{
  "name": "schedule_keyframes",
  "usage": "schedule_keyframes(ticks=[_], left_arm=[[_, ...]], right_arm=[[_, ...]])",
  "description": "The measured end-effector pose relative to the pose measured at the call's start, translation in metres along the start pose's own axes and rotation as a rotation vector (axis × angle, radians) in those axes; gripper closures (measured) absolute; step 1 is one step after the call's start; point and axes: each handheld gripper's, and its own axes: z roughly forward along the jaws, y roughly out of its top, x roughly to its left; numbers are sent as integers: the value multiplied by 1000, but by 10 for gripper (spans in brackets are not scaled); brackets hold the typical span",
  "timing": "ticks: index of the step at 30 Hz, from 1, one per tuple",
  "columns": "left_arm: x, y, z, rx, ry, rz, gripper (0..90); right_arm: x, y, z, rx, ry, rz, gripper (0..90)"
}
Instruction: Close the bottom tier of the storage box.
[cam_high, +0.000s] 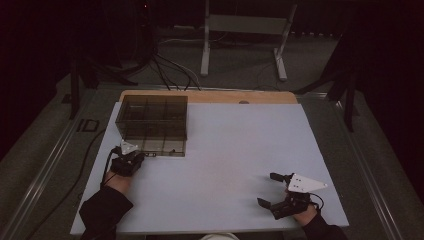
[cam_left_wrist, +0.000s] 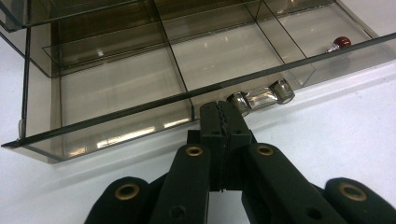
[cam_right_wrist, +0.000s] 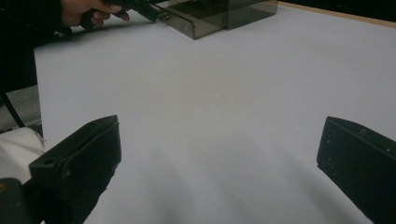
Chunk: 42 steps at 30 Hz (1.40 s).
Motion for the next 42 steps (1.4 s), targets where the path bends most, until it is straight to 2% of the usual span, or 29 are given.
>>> schedule_keyframes(ticks=[42], left_arm=[[5,8,10,-5,-3,-17,900]], right_arm=[[0,0,0,-1,-4,4,0]])
